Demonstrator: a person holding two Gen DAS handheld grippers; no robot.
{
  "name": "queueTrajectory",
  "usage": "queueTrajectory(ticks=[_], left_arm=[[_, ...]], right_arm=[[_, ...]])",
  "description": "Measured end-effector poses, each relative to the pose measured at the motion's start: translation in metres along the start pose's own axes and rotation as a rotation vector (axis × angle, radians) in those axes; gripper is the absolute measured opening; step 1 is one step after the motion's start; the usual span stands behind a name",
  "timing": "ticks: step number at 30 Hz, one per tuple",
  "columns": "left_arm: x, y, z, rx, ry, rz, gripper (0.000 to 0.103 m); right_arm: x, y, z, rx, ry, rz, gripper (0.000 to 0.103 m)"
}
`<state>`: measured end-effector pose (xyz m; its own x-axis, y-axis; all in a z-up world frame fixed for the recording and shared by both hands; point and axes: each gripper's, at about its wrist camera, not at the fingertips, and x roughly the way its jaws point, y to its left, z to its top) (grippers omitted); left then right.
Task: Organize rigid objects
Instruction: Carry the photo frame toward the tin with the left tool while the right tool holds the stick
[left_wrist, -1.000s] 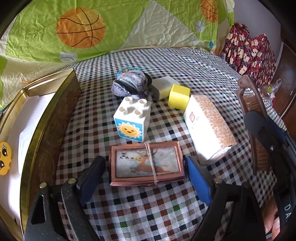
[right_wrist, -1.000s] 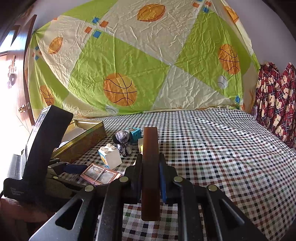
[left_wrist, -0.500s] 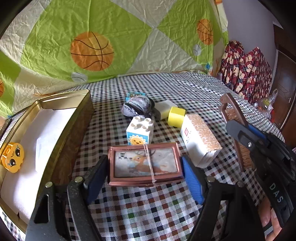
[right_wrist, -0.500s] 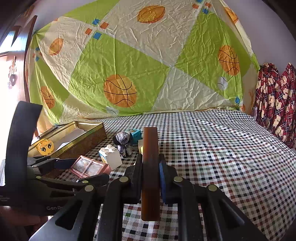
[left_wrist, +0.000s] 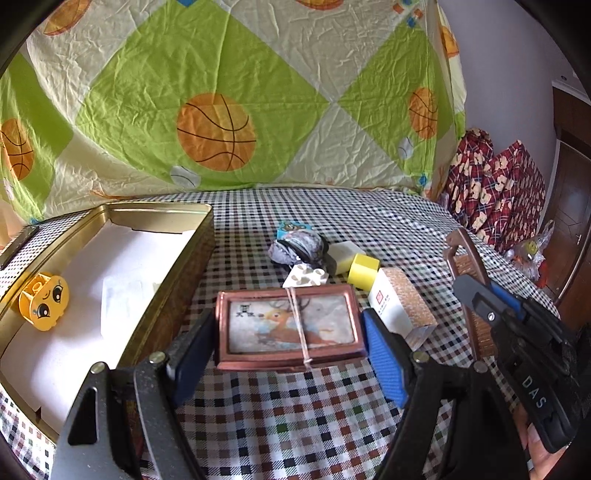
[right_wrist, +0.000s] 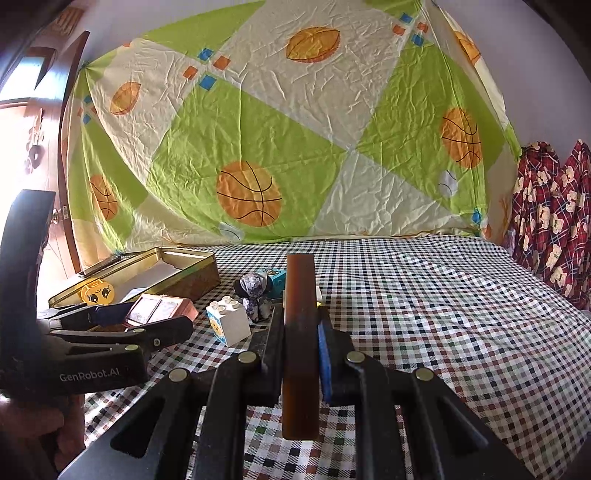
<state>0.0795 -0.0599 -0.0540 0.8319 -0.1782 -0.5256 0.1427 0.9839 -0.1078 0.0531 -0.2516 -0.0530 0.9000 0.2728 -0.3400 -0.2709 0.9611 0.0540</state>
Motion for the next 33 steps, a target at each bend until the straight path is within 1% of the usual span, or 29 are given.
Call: queueTrajectory(ticks=[9,21,27,33], left_arm=[[-0.019,-0.005,-0.005,0.037,-0.098,0.036,0.078],[-0.037,-0.005,-0.010,0.047,-0.205,0.049,0.078],[-0.044,-0.006,-0.012,0.065,-0.243,0.060,0.078],[-0.048,-0.006,-0.014,0.065,-0.264,0.063,0.078]], right_arm=[[-0.005,0.001,-0.001,-0.010,-0.036,0.002,0.017],[-0.012,0.002,-0.003,-0.020,-0.075,0.001,0.017],[-0.016,0.003,-0.003,-0.022,-0.096,-0.003,0.017],[-0.018,0.003,-0.004,-0.022,-0.114,-0.005,0.017]])
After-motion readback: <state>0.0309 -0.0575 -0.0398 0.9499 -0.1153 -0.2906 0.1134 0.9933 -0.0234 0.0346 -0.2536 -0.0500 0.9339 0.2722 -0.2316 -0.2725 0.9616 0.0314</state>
